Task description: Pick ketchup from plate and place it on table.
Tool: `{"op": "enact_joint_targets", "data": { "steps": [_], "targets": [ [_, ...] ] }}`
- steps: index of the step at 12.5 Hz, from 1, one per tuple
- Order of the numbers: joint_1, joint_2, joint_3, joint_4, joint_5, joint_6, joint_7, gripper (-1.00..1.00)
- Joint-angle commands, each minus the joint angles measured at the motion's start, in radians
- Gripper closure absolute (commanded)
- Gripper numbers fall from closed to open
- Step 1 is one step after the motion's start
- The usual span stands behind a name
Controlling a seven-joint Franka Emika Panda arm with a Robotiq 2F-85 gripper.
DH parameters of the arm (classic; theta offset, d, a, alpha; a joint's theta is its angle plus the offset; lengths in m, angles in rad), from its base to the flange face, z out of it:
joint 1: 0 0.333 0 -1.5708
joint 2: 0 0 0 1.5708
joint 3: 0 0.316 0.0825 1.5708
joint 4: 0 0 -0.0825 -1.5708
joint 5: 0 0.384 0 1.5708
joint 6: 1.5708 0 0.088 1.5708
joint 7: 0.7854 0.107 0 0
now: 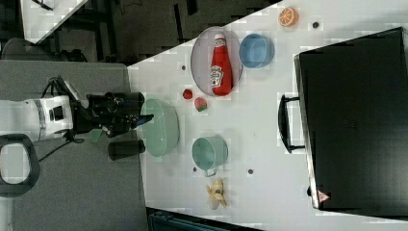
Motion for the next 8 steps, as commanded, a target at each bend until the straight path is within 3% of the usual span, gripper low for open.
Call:
{"op": "enact_joint_targets", "data": {
  "steps": [1, 3, 8],
  "targets": [
    [-0.102, -0.152, 0.048, 0.02, 0.021, -0.2, 0.03, -0.54],
    [-0.099, -0.143, 0.05, 0.02, 0.021, -0.196, 0.029, -0.98],
    [-0.085, -0.053, 0.076, 0.02, 0.021, -0.158, -0.017, -1.0]
  ]
}}
